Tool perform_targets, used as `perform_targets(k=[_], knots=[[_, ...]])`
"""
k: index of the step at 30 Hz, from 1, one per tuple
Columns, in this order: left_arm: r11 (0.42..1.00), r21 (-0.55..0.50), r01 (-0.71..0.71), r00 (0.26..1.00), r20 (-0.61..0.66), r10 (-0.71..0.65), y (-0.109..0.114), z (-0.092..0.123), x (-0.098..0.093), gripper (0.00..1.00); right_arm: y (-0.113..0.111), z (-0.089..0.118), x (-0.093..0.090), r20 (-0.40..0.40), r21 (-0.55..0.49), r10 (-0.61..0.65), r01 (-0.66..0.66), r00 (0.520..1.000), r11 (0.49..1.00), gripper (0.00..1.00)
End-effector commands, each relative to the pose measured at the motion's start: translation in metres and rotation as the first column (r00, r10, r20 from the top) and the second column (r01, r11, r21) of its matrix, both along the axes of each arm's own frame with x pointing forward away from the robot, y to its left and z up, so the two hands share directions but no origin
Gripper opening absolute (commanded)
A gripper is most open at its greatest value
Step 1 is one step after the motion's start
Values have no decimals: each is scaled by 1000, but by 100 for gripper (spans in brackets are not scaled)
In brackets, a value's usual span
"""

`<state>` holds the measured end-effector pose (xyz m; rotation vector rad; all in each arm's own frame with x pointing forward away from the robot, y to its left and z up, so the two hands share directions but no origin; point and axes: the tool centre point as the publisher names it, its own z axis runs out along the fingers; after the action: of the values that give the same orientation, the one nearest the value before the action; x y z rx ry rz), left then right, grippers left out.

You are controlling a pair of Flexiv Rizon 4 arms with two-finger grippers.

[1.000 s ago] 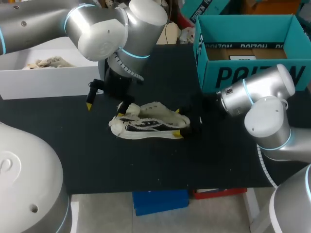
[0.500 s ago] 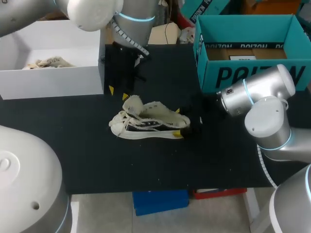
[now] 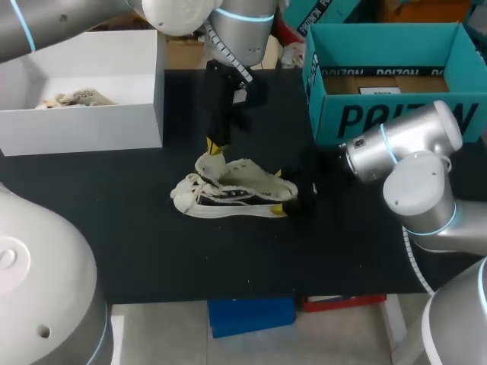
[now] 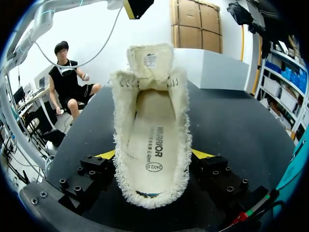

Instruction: Take the shoe out of the shoebox, open the shoe tongue, remove and reinsert the insole, then place the shoe into the shoebox

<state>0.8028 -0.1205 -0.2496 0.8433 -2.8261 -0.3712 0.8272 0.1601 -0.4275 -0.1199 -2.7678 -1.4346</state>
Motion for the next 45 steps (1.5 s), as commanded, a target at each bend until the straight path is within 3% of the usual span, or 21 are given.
perform_targets(k=[1,6,8,9,11,16,18,19,34,39,45], knots=[[754,-280,593,686,-315,-656,-1,-2,8,0,0,0,0,-1,-3,0,0,1000,1000,0],[754,-280,593,686,-315,-656,-1,-2,8,0,0,0,0,-1,-3,0,0,1000,1000,0],[704,-338,625,675,-219,-705,-5,-3,3,0,0,0,0,-1,-3,0,0,1000,1000,0],[718,-310,623,704,-177,-688,-7,-4,2,0,0,0,0,-1,-3,0,0,1000,1000,0],[685,-385,619,707,-106,-699,-12,-6,1,0,0,0,0,-1,-3,0,0,1000,1000,0],[664,-400,631,731,23,-682,-19,-11,4,0,0,0,0,-1,-3,0,0,1000,1000,0],[643,-463,610,741,48,-669,-19,-12,8,0,0,0,0,-1,-3,0,0,1000,1000,0],[657,-442,611,754,70,-654,-19,-13,9,0,0,0,0,-1,-3,0,0,1000,1000,0],[673,-461,578,774,49,-631,-16,-20,14,0,0,0,0,-1,-3,0,0,1000,1000,0],[715,-463,523,831,91,-549,-17,-32,9,0,0,0,0,-1,-3,0,0,1000,1000,0],[661,-554,506,836,127,-534,-25,-58,19,0,0,0,0,-1,-3,0,0,1000,1000,0]])
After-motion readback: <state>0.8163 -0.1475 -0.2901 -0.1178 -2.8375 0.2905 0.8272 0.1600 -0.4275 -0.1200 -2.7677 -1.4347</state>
